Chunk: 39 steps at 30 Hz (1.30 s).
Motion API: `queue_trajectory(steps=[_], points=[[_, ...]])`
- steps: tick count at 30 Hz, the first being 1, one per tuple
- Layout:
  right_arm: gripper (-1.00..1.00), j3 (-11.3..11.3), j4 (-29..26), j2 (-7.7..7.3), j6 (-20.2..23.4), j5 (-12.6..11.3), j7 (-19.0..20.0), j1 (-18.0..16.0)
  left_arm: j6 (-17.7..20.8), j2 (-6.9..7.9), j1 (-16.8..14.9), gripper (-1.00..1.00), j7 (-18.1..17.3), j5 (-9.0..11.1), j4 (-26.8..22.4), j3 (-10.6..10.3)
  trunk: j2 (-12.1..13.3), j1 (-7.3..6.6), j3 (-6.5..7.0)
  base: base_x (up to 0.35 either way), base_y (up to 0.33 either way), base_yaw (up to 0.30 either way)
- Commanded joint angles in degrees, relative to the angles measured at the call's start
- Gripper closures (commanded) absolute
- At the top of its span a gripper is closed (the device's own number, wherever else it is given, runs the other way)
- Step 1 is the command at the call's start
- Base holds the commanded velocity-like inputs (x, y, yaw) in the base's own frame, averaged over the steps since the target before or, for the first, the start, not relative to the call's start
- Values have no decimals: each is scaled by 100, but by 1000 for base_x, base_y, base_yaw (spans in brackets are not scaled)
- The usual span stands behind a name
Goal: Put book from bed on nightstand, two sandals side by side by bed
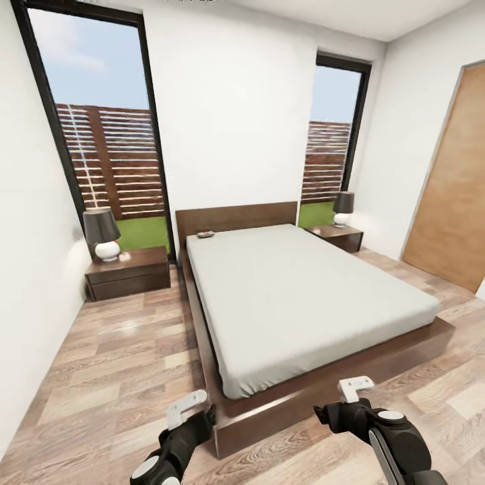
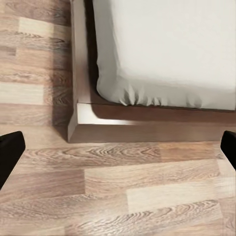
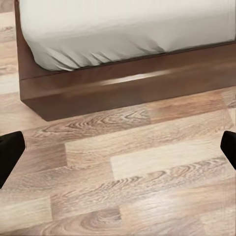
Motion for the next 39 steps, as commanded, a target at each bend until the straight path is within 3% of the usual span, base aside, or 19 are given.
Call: queue_trajectory(steps=[1, 14, 39], points=[[-100, 4, -7, -4, 25, 47, 36, -4, 9, 3, -4, -100, 45, 58, -8, 1, 38, -22, 13, 0, 0, 295], [-100, 0, -3, -4, 25, 40, 37, -5, 14, 16, -10, -100, 56, 88, -6, 21, 559, -308, 209, 0, 0, 168], [-100, -1, 3, -5, 16, 10, 35, -18, 44, 35, -12, -100, 43, 104, -3, 34, 1562, -857, 582, 0, 0, 20]])
